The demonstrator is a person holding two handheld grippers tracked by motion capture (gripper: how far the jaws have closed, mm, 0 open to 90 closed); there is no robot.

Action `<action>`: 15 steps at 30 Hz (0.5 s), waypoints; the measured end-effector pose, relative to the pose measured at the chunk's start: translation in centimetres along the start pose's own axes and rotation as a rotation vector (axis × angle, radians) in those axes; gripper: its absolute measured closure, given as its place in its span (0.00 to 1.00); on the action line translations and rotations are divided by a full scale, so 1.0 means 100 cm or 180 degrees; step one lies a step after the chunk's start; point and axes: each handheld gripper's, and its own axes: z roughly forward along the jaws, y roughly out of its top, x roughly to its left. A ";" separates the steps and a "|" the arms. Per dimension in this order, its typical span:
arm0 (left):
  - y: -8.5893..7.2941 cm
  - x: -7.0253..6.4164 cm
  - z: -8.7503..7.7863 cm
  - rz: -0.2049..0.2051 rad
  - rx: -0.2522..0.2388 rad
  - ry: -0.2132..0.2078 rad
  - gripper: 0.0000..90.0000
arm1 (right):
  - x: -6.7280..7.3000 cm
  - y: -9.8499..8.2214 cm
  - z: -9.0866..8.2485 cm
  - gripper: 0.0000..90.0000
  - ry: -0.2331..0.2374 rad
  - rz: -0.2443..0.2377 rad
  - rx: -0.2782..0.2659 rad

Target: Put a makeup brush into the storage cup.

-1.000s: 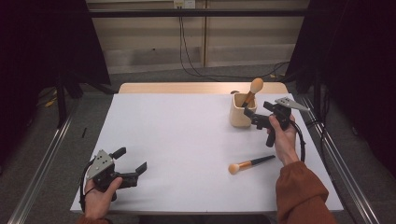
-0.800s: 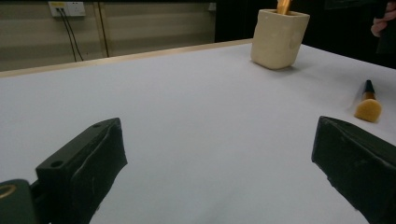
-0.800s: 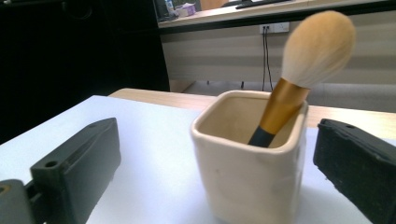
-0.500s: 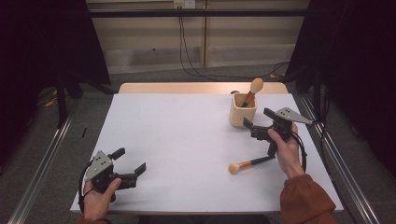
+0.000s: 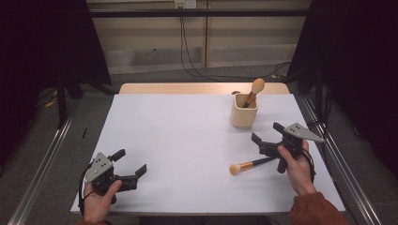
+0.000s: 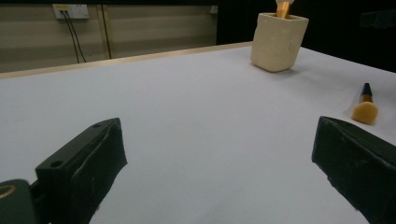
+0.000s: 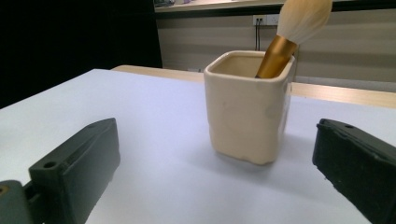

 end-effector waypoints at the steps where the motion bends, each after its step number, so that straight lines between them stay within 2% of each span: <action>1: 0.000 0.000 0.000 0.0000 0.0000 -0.0001 0.03 | 0.001 -0.002 -0.004 0.00 -0.0003 -0.0004 0.0005; 7: -0.002 0.002 0.000 -0.0035 0.0003 -0.0032 0.03 | 0.000 -0.012 -0.019 0.00 -0.0047 -0.0113 0.0081; 11: -0.002 0.004 -0.003 -0.0056 -0.0013 0.0044 0.03 | 0.001 -0.015 -0.027 0.01 -0.0126 -0.0096 0.0058; 15: -0.002 0.004 -0.008 -0.0021 -0.0031 0.0074 0.03 | 0.003 -0.021 -0.040 0.01 -0.0186 -0.0136 0.0099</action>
